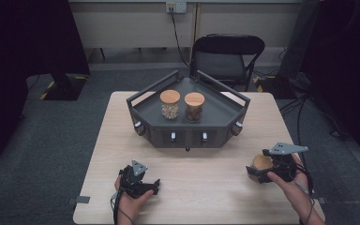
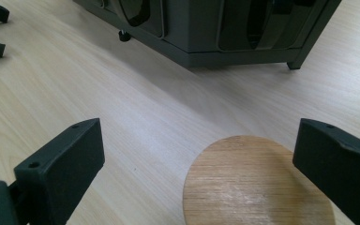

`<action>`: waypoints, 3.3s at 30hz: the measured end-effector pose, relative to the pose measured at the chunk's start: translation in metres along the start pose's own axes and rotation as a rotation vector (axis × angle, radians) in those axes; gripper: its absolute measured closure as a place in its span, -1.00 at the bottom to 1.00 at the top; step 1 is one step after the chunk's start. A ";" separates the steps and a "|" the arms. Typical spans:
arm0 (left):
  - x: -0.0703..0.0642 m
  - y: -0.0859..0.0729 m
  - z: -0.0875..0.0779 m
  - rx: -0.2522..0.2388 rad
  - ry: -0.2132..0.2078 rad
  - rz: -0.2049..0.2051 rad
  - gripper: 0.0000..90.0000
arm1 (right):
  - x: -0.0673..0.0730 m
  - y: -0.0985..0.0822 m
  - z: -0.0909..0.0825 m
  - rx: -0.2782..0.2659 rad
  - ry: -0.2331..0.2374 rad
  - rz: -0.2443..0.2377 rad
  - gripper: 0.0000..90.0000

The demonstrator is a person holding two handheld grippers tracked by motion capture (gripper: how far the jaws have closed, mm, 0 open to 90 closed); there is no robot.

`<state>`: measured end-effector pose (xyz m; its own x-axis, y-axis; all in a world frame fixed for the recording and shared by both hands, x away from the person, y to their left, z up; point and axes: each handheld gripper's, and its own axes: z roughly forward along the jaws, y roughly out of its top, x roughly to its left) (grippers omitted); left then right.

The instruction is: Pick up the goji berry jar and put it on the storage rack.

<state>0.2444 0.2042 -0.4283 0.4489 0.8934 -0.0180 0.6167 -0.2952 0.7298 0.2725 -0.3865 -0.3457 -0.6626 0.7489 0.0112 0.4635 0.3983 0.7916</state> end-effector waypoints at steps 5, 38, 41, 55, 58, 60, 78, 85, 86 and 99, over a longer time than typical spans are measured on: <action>0.000 0.000 0.000 0.000 0.000 0.000 -1.00 | -0.003 -0.003 -0.001 0.008 -0.010 0.003 -0.97; 0.000 0.000 0.000 0.000 0.000 0.000 -1.00 | -0.018 -0.044 0.008 0.020 -0.066 0.092 -0.97; 0.000 0.000 0.000 0.000 0.000 0.000 -1.00 | -0.020 -0.048 0.010 0.013 -0.063 0.102 -0.98; 0.000 0.000 0.000 0.000 0.000 0.001 -1.00 | -0.023 -0.062 0.018 -0.011 -0.048 0.110 -0.93; 0.000 0.000 0.000 0.000 0.000 0.000 -1.00 | -0.023 -0.066 0.021 -0.022 -0.043 0.106 -0.89; 0.000 0.000 0.000 0.000 0.000 0.000 -1.00 | -0.022 -0.068 0.023 -0.025 -0.040 0.101 -0.86; 0.000 0.000 0.000 0.000 0.000 0.001 -1.00 | -0.020 -0.082 0.030 -0.081 -0.038 0.076 -0.63; 0.000 0.000 0.000 0.000 0.000 0.000 -1.00 | -0.017 -0.085 0.031 -0.101 -0.042 0.052 -0.46; 0.000 0.000 0.000 0.000 0.000 0.001 -1.00 | -0.017 -0.085 0.031 -0.101 -0.043 0.048 -0.46; 0.000 0.000 0.000 0.000 0.000 0.000 -1.00 | -0.013 -0.074 0.028 -0.088 -0.050 0.009 -0.44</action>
<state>0.2444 0.2042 -0.4282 0.4489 0.8934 -0.0180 0.6167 -0.2952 0.7297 0.2635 -0.4107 -0.4218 -0.6276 0.7785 -0.0102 0.4146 0.3453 0.8420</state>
